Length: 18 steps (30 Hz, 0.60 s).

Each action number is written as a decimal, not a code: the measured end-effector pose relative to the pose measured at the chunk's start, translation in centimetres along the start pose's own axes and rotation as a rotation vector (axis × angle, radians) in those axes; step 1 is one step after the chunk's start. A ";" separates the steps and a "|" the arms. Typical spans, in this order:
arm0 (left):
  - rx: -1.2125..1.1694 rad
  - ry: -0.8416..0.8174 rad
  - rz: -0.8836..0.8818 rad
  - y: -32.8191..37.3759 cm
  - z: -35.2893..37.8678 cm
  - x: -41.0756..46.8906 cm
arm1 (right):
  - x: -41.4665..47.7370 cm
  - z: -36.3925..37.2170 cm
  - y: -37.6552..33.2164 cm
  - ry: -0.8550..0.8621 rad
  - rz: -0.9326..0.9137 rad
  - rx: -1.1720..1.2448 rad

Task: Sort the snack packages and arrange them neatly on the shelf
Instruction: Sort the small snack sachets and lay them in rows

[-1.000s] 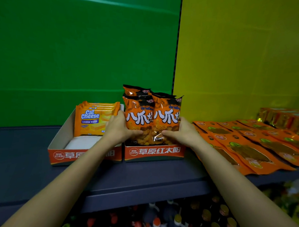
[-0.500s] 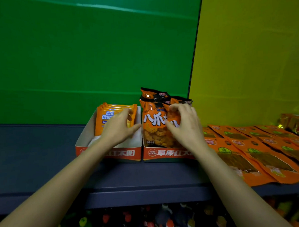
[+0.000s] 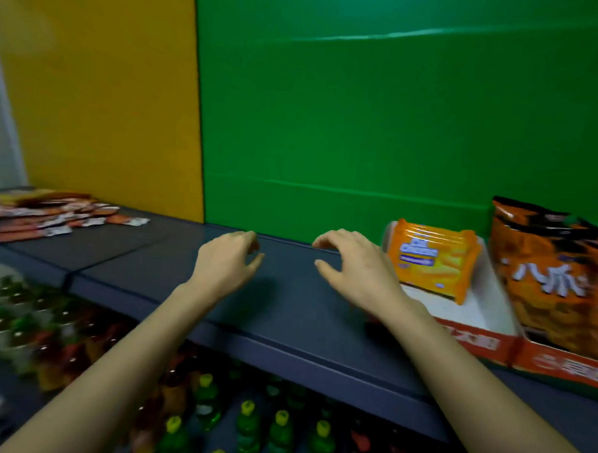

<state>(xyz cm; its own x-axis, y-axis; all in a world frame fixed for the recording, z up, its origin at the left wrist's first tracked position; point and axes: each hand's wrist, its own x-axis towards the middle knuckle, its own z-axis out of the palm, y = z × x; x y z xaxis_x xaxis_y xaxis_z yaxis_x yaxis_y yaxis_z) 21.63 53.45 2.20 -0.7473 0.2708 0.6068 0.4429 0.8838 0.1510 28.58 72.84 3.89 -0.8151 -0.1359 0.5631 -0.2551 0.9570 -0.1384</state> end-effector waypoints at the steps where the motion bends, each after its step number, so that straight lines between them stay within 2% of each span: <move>1: 0.025 -0.010 -0.027 -2.2 -0.7 -0.5 | 0.9 1.0 -1.6 -0.021 -0.014 0.024; 9: 0.182 -0.092 -0.166 -19.7 -6.0 -4.0 | 8.0 9.4 -16.6 -0.128 -0.135 0.162; 18: 0.239 -0.076 -0.288 -36.0 -10.8 -7.7 | 15.4 17.0 -30.9 -0.205 -0.179 0.254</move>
<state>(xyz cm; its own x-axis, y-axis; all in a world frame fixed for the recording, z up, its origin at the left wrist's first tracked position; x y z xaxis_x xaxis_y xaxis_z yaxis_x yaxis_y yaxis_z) 16.82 15.43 0.53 -0.8630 0.0176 0.5048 0.0878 0.9894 0.1156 15.07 36.80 2.99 -0.8265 -0.3685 0.4256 -0.5032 0.8226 -0.2649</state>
